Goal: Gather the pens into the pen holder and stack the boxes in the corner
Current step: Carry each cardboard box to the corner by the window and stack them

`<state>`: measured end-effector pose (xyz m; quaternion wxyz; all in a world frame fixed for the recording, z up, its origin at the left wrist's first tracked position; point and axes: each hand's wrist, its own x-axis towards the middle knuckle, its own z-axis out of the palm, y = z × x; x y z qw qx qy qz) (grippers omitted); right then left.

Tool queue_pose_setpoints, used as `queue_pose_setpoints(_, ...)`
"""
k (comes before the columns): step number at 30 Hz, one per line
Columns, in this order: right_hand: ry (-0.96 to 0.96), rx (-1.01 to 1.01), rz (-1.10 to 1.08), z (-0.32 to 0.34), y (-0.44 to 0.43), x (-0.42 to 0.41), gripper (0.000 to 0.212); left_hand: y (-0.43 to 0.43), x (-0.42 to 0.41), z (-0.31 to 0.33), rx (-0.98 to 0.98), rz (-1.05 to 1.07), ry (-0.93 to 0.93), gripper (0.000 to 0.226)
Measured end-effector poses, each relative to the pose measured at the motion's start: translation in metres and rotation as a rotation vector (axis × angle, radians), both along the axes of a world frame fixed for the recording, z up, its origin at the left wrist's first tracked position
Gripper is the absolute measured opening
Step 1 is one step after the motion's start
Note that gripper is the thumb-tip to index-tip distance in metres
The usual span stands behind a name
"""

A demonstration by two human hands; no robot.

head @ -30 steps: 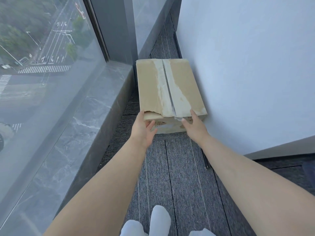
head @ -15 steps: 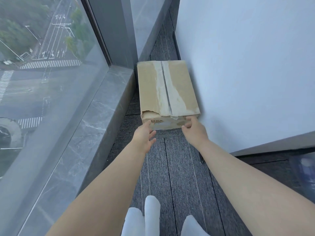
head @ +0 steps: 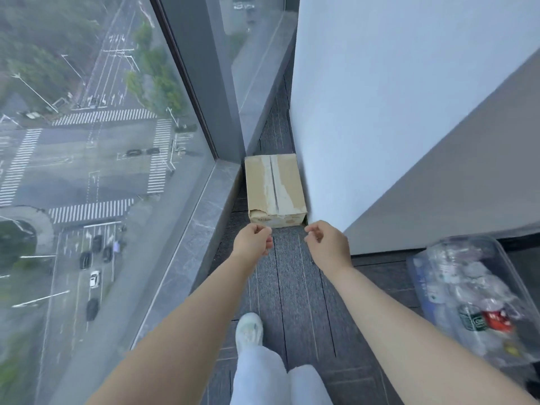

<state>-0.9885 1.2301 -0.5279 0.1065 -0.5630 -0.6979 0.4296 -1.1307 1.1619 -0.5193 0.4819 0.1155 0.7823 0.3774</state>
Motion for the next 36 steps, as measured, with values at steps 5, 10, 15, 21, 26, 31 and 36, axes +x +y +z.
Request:
queue_pose_setpoints(5, 0.077, 0.058, -0.042, 0.11, -0.034, 0.041, 0.017, -0.031, 0.04, 0.108, 0.044, -0.116, 0.1, 0.01)
queue_pose_setpoints(10, 0.163, 0.138, -0.134, 0.192, -0.053, 0.082, 0.016, -0.05, 0.075, 0.185, 0.108, -0.248, 0.21, 0.017)
queue_pose_setpoints(15, 0.156, 0.248, -0.251, 0.24, -0.07, 0.133, 0.017, -0.051, 0.111, 0.237, 0.221, -0.397, 0.302, 0.012)
queue_pose_setpoints(21, 0.039, 0.332, -0.452, 0.264, -0.117, 0.201, 0.015, -0.05, 0.166, 0.257, 0.335, -0.666, 0.302, 0.013)
queue_pose_setpoints(26, -0.007, 0.386, -0.733, 0.272, -0.184, 0.249, 0.015, -0.065, 0.224, 0.275, 0.465, -0.926, 0.252, 0.021)
queue_pose_setpoints(31, -0.04, 0.412, -0.957, 0.277, -0.265, 0.287, 0.015, -0.101, 0.286, 0.293, 0.554, -1.144, 0.149, 0.02)
queue_pose_setpoints(36, -0.072, 0.473, -1.139, 0.284, -0.344, 0.321, 0.015, -0.149, 0.349, 0.298, 0.647, -1.351, 0.132, 0.012)
